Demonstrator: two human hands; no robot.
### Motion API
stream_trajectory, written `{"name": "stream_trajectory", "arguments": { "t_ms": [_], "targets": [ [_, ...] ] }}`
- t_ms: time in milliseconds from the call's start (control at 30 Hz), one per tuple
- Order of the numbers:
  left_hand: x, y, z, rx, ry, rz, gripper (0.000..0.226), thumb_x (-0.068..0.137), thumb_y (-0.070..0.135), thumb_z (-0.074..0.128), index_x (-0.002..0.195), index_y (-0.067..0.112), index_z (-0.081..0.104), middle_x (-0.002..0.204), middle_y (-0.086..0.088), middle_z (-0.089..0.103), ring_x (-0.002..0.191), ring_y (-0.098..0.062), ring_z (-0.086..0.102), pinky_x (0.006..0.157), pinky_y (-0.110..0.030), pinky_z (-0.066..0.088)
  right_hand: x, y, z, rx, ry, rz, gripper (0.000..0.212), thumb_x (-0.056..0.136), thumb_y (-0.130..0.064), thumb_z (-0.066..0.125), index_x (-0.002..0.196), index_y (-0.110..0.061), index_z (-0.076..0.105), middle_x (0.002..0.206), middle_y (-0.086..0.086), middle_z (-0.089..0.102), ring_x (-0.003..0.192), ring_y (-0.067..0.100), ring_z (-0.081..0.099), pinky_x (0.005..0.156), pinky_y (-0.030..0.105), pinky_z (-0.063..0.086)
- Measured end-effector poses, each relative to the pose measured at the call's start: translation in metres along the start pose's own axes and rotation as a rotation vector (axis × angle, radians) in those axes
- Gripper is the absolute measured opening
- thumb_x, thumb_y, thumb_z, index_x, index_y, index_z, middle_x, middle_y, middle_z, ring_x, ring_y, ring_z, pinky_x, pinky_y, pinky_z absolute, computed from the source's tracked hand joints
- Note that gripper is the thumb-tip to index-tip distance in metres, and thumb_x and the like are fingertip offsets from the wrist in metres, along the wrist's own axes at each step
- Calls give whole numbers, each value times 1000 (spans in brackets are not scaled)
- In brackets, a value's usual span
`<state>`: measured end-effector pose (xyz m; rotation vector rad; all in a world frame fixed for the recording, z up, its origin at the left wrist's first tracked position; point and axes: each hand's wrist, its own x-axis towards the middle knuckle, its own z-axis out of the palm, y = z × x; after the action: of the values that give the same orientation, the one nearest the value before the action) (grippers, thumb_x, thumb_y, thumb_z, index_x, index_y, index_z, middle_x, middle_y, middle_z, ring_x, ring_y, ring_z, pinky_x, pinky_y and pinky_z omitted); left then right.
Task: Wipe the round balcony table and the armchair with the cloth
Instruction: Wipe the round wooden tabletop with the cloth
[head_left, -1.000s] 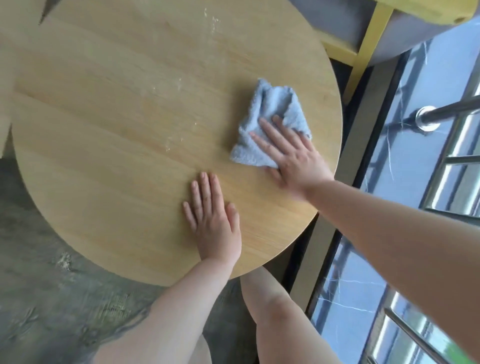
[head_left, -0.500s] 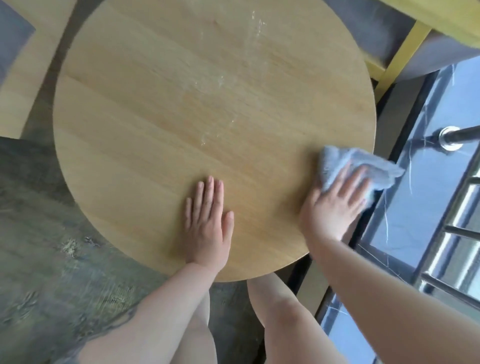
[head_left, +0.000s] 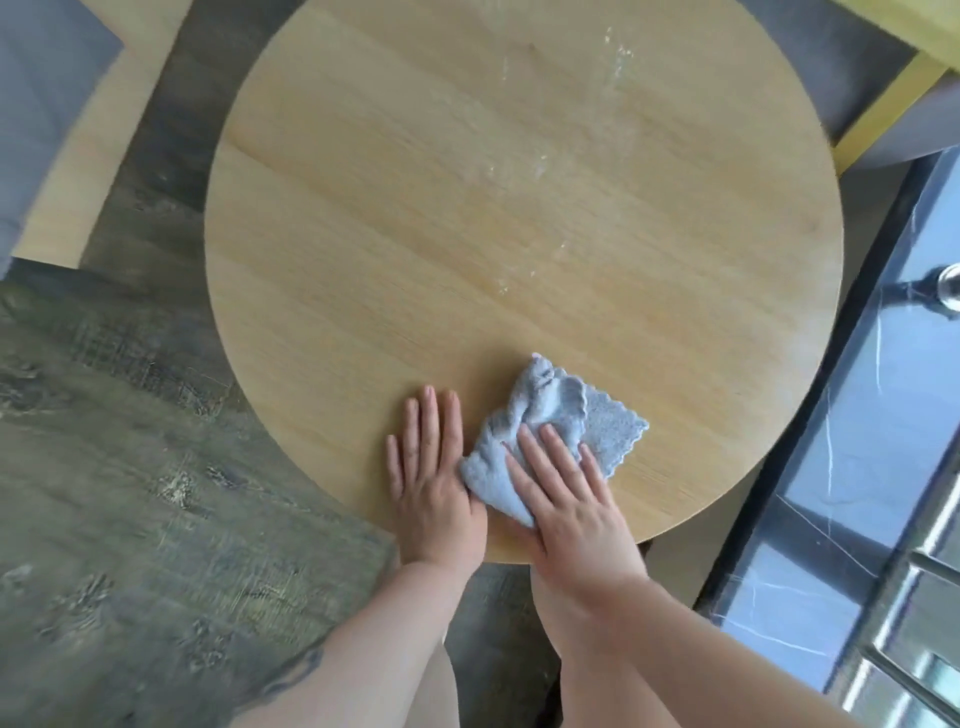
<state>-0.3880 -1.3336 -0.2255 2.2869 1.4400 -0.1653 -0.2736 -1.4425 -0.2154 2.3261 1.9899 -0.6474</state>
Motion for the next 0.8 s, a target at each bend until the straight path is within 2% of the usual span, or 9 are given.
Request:
{"name": "stream_trajectory", "arguments": {
  "t_ms": [67,200,367,433,533,600,700,733,800],
  "targets": [
    [-1,-23,-7,-8,-5,3,61,93,31,31,152,19,18,159,-1,15,146,-17,13,118,-36,3,7,28,-8,-58,7,-11,74,87,-36,47,153,-28,15,160,-4,9,148,20,10,117,44,13],
    [16,-59,-21,-66,47,-44,56,101,38,20,152,15,15,158,-1,14,147,-18,11,118,-33,-1,44,-21,-16,131,120,586,73,84,-32,33,153,-24,11,160,4,5,148,24,-1,118,43,1],
    [39,-87,-36,-218,146,-81,54,99,26,24,151,13,22,157,3,14,147,-14,9,118,-31,2,74,-65,-5,-50,-51,-249,52,89,-41,38,135,-17,36,159,-1,16,148,20,8,115,44,16],
    [46,-99,-41,-212,141,-89,54,98,29,25,151,15,23,157,4,14,147,-12,7,118,-32,0,97,-44,-11,-104,-28,-234,62,90,-38,43,148,-24,25,160,-4,10,148,18,8,117,44,14],
    [46,-105,-47,-240,110,-42,55,101,39,18,152,17,17,159,2,11,148,-13,4,119,-35,0,84,-54,-17,-4,35,206,81,84,-24,50,153,-25,8,161,-3,1,148,21,1,117,46,10],
    [47,-105,-51,-325,124,-69,61,100,48,11,152,16,13,159,1,10,148,-15,4,119,-34,0,77,-78,-10,-16,55,32,79,86,-27,44,153,-25,2,161,-2,0,148,22,-1,116,47,11],
    [46,-105,-55,-419,137,-50,72,97,57,12,151,11,8,159,0,6,148,-17,2,120,-34,1,132,-64,-20,-180,-54,-587,72,92,-44,32,152,-28,-3,161,-7,-2,148,18,-2,118,43,6],
    [46,-105,-56,-436,142,-31,74,96,58,14,151,10,8,160,0,5,149,-18,2,120,-34,1,160,-57,-30,-230,-40,-607,69,93,-46,31,152,-31,-2,160,-9,-2,148,17,-2,118,42,5],
    [47,-106,-58,-431,135,-5,75,95,58,16,152,11,7,160,-1,4,149,-18,0,119,-32,-2,190,-58,-41,-129,10,-252,64,95,-43,32,152,-34,3,160,-8,2,148,16,-2,118,43,6]
  ]
}}
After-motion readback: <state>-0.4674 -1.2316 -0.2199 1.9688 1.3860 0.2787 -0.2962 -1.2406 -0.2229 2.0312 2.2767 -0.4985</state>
